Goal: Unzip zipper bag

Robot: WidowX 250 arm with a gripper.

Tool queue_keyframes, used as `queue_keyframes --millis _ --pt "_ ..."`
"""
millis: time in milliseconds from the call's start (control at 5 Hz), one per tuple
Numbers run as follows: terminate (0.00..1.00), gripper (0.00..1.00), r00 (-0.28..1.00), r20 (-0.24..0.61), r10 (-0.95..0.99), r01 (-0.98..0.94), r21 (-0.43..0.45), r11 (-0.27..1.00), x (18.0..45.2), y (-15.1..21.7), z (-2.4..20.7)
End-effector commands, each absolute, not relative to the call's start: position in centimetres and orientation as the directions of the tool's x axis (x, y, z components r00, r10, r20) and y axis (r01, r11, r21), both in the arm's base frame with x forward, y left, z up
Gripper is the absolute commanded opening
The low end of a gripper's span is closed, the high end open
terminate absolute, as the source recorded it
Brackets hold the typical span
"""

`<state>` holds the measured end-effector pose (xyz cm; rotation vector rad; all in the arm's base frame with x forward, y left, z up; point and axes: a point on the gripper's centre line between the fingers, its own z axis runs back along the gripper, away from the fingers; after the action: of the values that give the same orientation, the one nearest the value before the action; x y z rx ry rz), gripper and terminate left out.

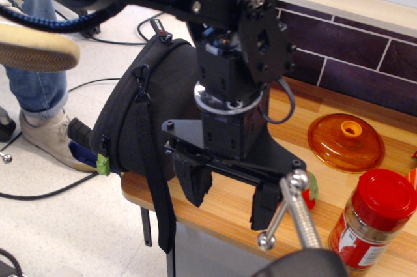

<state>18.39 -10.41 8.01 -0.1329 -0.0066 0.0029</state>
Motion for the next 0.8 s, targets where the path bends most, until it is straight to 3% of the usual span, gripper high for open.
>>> queue_keyframes --millis 0,400,600 --pt "0.0 1.0 1.0 0.006 0.003 -0.002 -0.133 0.991 18.4 -10.4 8.0" --pt "0.0 1.0 0.998 -0.034 0.044 -0.048 -0.137 0.989 16.1 -5.1 9.3" --pt "0.0 1.0 1.0 0.014 0.018 -0.015 -0.139 0.99 16.1 -2.1 9.5"
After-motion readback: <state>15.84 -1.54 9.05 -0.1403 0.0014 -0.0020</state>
